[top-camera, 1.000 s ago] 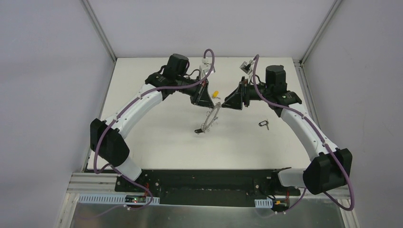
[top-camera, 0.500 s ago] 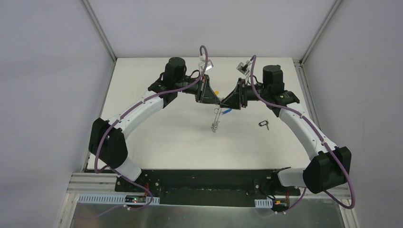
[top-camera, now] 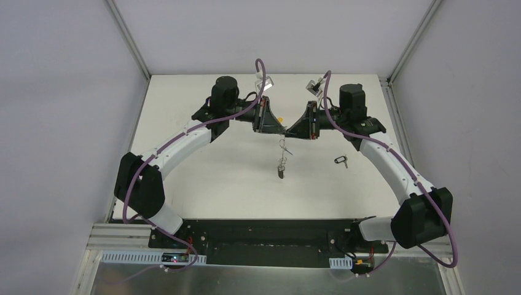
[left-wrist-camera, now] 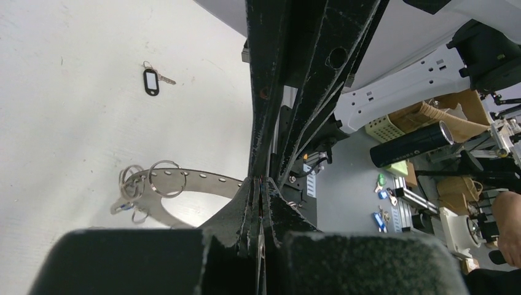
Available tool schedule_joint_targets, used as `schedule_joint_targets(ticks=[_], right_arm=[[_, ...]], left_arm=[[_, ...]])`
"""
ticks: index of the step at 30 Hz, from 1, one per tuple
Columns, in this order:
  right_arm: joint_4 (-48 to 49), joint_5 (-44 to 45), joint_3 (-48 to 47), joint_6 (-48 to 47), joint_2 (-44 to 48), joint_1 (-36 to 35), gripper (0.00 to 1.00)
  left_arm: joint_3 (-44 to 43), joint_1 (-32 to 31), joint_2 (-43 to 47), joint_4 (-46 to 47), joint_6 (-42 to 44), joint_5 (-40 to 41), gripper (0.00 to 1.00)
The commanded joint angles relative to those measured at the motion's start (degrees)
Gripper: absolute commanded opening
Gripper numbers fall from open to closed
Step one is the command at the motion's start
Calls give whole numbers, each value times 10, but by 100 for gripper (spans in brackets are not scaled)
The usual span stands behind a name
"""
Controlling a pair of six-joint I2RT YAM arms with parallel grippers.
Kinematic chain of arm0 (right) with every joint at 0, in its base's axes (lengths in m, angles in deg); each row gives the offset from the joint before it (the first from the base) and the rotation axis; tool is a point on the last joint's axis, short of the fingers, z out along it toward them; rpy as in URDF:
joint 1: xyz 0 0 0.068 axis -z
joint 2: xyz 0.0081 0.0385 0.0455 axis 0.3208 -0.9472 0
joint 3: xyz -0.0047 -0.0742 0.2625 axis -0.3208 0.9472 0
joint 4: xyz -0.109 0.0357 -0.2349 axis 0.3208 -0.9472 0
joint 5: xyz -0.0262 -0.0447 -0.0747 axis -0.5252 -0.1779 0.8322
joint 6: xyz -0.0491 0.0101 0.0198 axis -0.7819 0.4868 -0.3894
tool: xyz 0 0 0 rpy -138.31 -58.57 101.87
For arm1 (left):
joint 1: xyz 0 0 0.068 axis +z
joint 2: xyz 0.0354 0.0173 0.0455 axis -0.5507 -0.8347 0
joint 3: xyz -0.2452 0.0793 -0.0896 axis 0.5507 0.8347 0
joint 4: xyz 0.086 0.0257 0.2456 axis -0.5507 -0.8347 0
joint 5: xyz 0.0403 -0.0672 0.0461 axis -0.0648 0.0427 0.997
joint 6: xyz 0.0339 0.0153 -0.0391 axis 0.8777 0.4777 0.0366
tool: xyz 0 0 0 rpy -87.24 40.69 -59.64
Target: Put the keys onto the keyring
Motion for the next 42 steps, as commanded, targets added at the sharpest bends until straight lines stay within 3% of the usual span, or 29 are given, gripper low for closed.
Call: schedule_joint_targets(ticks=[1,6,22,26,32,35,38,42], right_arm=[[63,-25,5,28,-3,-6,12],[84,-18,13,35,-1,-6,0],[64,33,35,0,16,15,0],[56,13,29,10,12,15,1],[23,37,14,-4,5,-1,51],[14,50,10,-8,1,-9,76],[12,62,15,-12,-3,-19,84],[12,81,17,-15,-11,-35,86]], left_arm=[[6,-5,24,76,-37,-18,0],[15,-5,19,85,-41,-17,0],[25,9,18,106,-70,-38,0],[32,16,31,101,-76,-6,0],[-6,15,45,-74,12,77,0],[-15,15,50,-114,34,120,0],[-19,14,53,-146,36,153,0],[-23,10,55,-159,29,179,0]])
